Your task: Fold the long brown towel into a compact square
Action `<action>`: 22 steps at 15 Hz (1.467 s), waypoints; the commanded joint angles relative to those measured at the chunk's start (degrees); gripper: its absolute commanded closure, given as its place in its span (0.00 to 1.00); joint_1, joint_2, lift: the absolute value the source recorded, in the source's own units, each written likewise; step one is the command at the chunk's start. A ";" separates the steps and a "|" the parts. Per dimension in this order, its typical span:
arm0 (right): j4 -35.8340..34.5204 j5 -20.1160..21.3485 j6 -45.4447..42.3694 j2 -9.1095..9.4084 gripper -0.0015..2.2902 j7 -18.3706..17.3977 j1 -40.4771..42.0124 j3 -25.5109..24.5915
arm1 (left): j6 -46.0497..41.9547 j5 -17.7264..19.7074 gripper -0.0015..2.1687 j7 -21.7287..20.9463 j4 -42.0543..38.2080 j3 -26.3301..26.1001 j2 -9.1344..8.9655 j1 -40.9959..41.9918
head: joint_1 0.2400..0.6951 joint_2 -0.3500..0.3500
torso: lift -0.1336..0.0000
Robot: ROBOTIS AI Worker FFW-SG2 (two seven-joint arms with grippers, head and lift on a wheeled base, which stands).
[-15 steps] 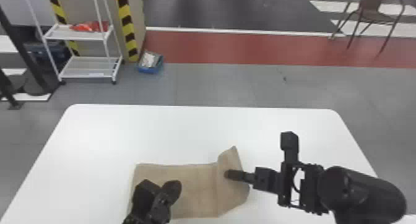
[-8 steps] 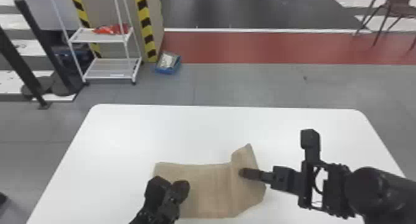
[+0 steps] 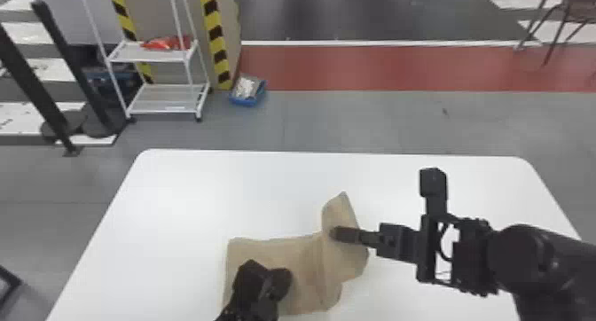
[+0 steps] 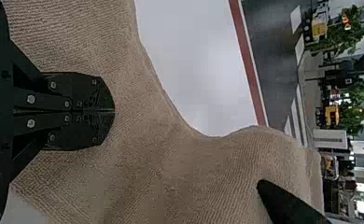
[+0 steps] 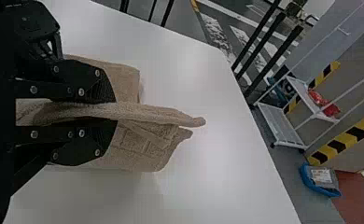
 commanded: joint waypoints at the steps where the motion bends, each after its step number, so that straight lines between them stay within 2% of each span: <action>1: 0.21 -0.40 -0.35 0.05 0.42 -0.38 -0.89 0.93 | -0.25 0.09 0.78 -0.06 -0.01 -0.24 -0.31 0.01 | 1.00 0.54 | 1.00; 5: -0.40 -1.28 -0.18 0.05 0.42 -1.00 -1.15 1.89 | -0.95 0.88 0.78 -0.23 -2.39 0.46 0.04 1.07 | 1.00 0.54 | 1.00; 9: -0.40 -1.10 0.00 0.05 0.42 -1.08 -1.15 1.63 | 0.99 2.20 0.78 -2.43 -10.56 6.35 0.57 4.50 | 1.00 0.57 | 1.00; 12: -0.49 -1.28 0.53 0.05 0.42 -1.08 -1.24 0.84 | 4.33 2.28 0.78 -2.78 -11.44 9.07 2.24 5.20 | 1.00 0.63 | 1.00; 13: -0.49 -1.36 0.53 0.05 0.42 -1.00 -1.33 0.84 | 5.20 2.20 0.78 -2.87 -11.09 9.16 2.85 5.29 | 1.00 0.65 | 1.00; 16: -0.67 -1.80 0.35 0.05 0.42 -1.08 -1.76 1.54 | 5.20 1.05 0.78 -2.87 -9.77 8.81 3.03 5.81 | 1.00 0.68 | 1.00; 22: -0.84 -2.33 0.00 0.05 0.42 -1.70 -1.94 4.35 | 5.73 -0.18 0.78 -2.69 -7.57 6.53 1.89 4.14 | 1.00 0.72 | 1.00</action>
